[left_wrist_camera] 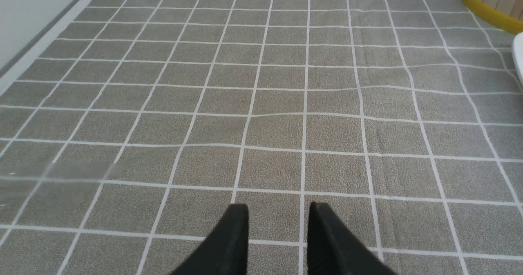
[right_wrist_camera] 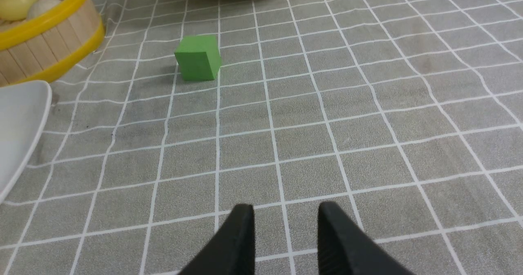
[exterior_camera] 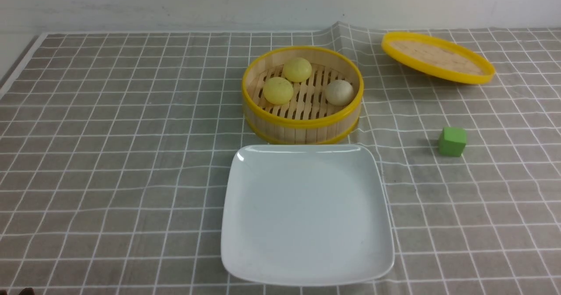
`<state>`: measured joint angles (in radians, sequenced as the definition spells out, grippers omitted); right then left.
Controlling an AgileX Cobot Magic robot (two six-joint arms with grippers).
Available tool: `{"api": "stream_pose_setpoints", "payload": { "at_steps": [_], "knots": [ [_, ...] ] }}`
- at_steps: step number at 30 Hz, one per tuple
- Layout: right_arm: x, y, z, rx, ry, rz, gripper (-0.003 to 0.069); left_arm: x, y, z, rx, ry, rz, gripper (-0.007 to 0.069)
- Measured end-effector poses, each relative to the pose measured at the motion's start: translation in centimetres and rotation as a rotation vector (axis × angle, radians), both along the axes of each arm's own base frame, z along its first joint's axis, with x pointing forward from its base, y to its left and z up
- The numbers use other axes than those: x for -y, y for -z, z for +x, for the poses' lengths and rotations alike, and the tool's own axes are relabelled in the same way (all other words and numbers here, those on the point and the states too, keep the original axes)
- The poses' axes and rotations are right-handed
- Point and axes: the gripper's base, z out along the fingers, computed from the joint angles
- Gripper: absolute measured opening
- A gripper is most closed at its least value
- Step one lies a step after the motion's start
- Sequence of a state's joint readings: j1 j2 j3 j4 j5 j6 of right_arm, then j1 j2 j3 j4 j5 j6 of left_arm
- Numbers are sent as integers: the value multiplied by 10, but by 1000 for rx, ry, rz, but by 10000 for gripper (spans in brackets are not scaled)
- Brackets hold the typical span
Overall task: Put the steamed buns into the plate on the grey tablecloth.
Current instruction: 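Reach toward a bun in the bamboo steamer with the right gripper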
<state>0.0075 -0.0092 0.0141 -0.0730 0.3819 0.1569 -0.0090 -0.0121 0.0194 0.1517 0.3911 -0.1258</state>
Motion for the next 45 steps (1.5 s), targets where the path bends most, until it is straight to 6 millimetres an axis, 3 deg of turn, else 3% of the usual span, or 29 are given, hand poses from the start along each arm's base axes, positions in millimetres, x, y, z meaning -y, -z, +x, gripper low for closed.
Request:
{"api": "stream_pose_setpoints", "payload": {
  "at_steps": [35,37,39,40,41,43,45],
  "knots": [
    [0,0,0,0,0,0,239,-1,0,0,1,-7,-2,241],
    [-1,0,0,6,3,30,239,3,0,0,9,-29,-200,241],
    [-4,-1,1,19,21,244,239,10,0,0,3,-64,-561,241],
    [-6,-2,1,22,26,302,239,10,0,0,3,-70,-577,241],
    [-10,-2,1,21,48,537,239,15,-1,0,-15,-106,-884,241],
    [-13,-3,1,7,69,759,239,21,-2,0,-47,-152,-1238,241],
    [-16,-3,1,-8,84,912,239,25,-4,0,-73,-186,-1474,241]
  ]
}}
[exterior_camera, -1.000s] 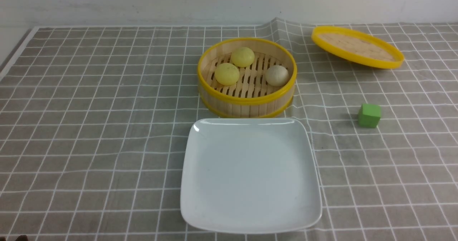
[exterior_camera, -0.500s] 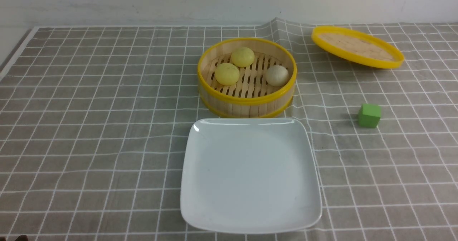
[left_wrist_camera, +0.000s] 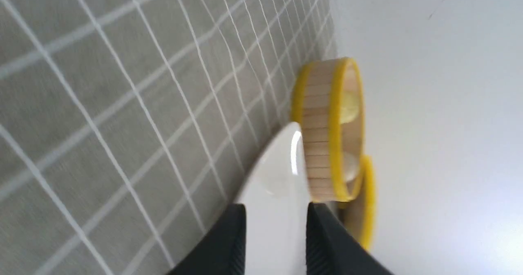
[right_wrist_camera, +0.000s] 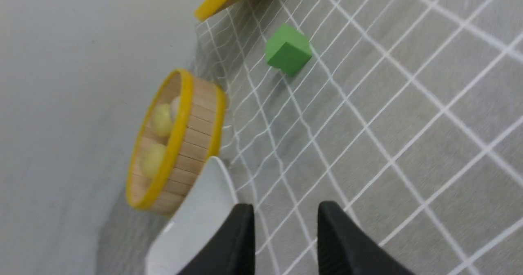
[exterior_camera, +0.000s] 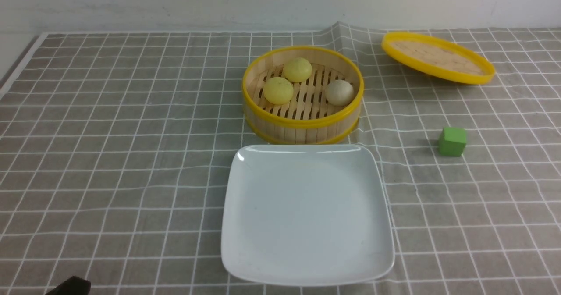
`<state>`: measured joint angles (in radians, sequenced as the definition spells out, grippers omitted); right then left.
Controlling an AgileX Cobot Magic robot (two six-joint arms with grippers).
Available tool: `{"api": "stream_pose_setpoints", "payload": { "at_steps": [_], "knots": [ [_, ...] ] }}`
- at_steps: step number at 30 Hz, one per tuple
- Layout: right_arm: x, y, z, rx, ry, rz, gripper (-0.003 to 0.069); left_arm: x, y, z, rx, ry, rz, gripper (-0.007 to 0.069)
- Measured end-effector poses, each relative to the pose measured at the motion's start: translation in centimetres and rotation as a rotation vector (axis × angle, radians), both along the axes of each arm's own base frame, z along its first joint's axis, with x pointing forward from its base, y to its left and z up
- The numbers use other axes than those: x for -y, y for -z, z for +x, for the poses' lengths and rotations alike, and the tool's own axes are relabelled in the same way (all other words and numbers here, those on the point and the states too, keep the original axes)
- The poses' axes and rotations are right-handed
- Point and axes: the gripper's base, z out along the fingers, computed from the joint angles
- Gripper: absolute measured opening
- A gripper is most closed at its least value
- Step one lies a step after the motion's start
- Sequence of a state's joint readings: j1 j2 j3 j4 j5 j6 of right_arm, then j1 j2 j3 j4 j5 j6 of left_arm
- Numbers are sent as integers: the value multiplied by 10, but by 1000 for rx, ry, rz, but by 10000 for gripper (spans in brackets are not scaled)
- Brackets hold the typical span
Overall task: Put the steamed buns into the plate on the grey tablecloth.
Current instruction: 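Reach toward a bun in the bamboo steamer with the right gripper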
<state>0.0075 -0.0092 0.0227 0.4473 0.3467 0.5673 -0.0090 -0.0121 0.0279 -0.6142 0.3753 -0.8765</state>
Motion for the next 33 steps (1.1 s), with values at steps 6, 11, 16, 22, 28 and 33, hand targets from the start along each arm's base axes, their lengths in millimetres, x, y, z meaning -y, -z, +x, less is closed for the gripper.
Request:
{"api": "stream_pose_setpoints", "payload": {
  "at_steps": [6,11,16,22,28,33],
  "knots": [
    [-1,0,0,-4,3,68,239,0,-2,0,-1,-20,-85,241],
    [-4,-1,-1,-23,-32,45,239,-3,-4,1,37,-42,-30,239],
    [-3,-49,-7,159,-58,-135,228,-9,-16,3,154,-93,36,176],
    [-1,-133,-12,231,-101,-513,85,-11,-98,-13,448,-93,481,24],
    [-1,-156,30,-262,-334,-685,-15,-2,-146,6,300,103,761,2],
    [-7,-141,79,-619,-589,-659,-11,8,-133,52,-127,483,812,2]
  ]
}}
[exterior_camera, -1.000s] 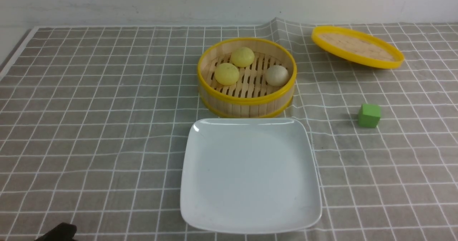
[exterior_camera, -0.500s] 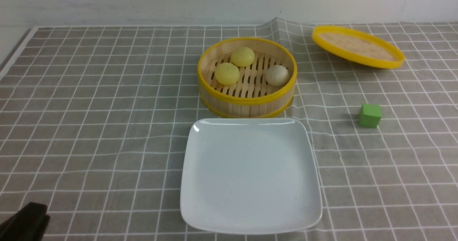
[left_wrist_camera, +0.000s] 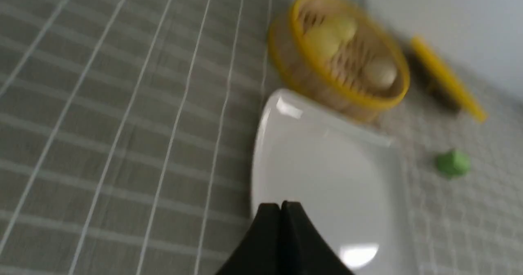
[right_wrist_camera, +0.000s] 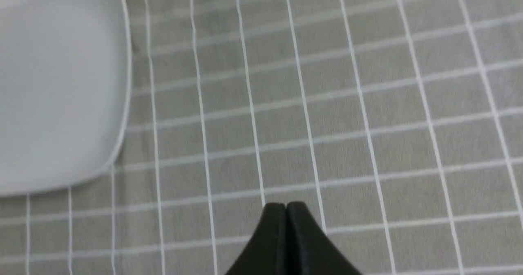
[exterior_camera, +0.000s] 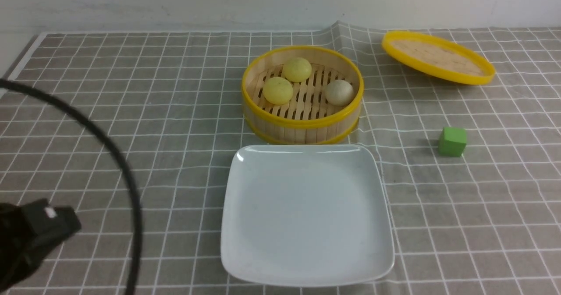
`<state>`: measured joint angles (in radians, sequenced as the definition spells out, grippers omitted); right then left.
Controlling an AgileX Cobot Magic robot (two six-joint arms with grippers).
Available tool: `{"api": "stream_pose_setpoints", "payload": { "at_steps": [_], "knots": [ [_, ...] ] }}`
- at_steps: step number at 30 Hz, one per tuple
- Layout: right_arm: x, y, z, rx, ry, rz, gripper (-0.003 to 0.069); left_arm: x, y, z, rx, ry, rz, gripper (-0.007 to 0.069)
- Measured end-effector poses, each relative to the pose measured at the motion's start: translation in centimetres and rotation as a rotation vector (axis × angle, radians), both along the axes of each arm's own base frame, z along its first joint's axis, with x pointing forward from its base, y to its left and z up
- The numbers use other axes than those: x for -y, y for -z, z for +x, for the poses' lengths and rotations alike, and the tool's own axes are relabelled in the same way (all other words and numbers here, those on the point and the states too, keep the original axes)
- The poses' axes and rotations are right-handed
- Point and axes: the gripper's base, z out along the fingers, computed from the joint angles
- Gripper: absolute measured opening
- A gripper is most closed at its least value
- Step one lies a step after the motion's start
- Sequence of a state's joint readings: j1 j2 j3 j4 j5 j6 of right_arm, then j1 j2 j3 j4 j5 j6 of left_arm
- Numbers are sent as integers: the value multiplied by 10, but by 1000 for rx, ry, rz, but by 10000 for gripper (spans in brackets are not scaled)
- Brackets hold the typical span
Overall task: Put the steamed buns into the plate on the grey tablecloth.
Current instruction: 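Reach toward a bun in the bamboo steamer with the right gripper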
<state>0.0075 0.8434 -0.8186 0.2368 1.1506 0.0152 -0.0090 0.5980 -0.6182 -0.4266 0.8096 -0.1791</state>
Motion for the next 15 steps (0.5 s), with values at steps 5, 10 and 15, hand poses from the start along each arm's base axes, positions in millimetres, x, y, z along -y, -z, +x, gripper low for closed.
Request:
{"api": "stream_pose_setpoints", "payload": {
  "at_steps": [5,10,15],
  "knots": [
    [-21,11,54,-131,-198,174,57,4,14,44,-307,157,94,2],
    [-34,4,112,-113,-290,220,153,4,16,64,-372,212,120,4],
    [-65,-6,171,-40,-358,140,242,4,15,68,-347,206,126,14]
  ]
}}
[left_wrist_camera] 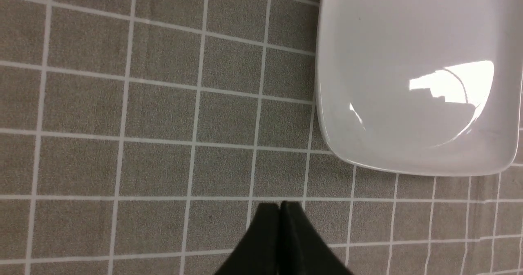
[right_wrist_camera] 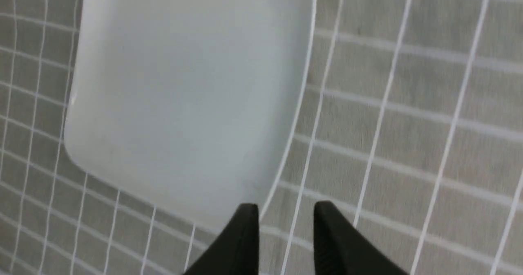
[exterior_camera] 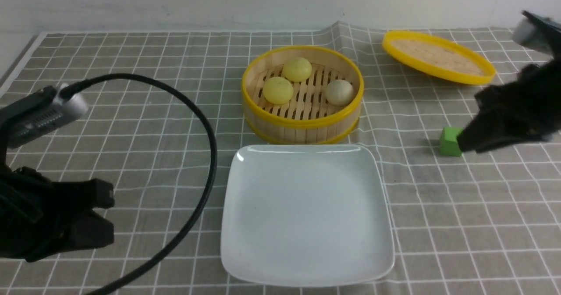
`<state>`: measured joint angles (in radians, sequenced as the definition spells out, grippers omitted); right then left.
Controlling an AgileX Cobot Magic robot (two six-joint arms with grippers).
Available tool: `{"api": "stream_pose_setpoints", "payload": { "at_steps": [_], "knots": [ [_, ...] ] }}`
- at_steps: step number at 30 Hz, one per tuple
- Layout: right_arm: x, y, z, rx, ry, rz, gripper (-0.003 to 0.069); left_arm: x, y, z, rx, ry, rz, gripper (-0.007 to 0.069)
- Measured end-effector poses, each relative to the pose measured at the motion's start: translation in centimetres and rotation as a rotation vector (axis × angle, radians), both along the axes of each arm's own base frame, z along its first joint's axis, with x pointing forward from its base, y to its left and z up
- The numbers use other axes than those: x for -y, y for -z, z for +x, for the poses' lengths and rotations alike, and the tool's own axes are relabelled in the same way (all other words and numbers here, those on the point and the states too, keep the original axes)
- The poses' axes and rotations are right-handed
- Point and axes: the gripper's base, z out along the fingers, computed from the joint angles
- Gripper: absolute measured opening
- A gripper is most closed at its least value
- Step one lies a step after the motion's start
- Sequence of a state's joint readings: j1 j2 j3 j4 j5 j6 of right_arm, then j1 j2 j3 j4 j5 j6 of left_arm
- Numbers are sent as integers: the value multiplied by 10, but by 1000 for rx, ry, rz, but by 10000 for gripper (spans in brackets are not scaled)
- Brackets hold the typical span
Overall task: Put the steamed buns into the plate on the grey tablecloth.
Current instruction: 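Reach toward a bun in the bamboo steamer with the right gripper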
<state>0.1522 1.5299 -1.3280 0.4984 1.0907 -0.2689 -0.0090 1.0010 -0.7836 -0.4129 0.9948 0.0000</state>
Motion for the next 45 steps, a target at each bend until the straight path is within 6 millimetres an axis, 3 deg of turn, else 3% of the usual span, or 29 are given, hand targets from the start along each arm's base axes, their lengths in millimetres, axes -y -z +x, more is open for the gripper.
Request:
{"api": "stream_pose_setpoints", "payload": {
  "at_steps": [1,2,5,6,7,10,14,19,24,28,30,34,35,36,37,38,41,45],
  "knots": [
    [-9,-1,17,17,-1,-21,265,0,0,0,5,-2,1,17],
    [-13,-1,19,21,-6,-24,273,0,0,0,5,-2,1,17],
    [-45,3,65,58,-37,-111,342,0,0,1,7,-3,1,21],
    [-45,4,68,60,-33,-115,342,0,0,1,7,-3,1,21],
    [-61,8,86,80,-55,-157,366,0,0,1,7,-3,1,24],
    [-84,15,112,120,-81,-200,386,0,0,1,7,-3,1,31],
    [-104,27,145,174,-44,-214,394,0,0,1,7,-3,1,35],
    [-115,64,184,213,52,-211,394,0,0,1,6,-2,1,41],
    [-119,98,201,210,81,-225,394,0,0,1,6,-2,1,52],
    [-119,107,205,219,84,-240,390,0,0,0,5,-2,1,55],
    [-119,107,205,219,84,-243,368,0,0,0,4,-1,2,55],
    [-118,108,205,217,83,-252,228,0,0,0,4,-1,4,62],
    [-118,107,205,219,83,-253,181,0,0,0,3,-1,4,65],
    [-117,107,205,223,83,-259,70,0,0,0,3,-1,4,67],
    [-117,107,205,223,83,-260,70,0,0,0,3,-1,4,69],
    [-117,106,205,226,83,-261,20,0,0,0,3,-1,5,71],
    [-117,101,204,223,83,-264,20,-1,0,0,3,0,7,74],
    [-115,76,199,228,82,-258,20,-1,0,0,3,0,8,78]
  ]
}}
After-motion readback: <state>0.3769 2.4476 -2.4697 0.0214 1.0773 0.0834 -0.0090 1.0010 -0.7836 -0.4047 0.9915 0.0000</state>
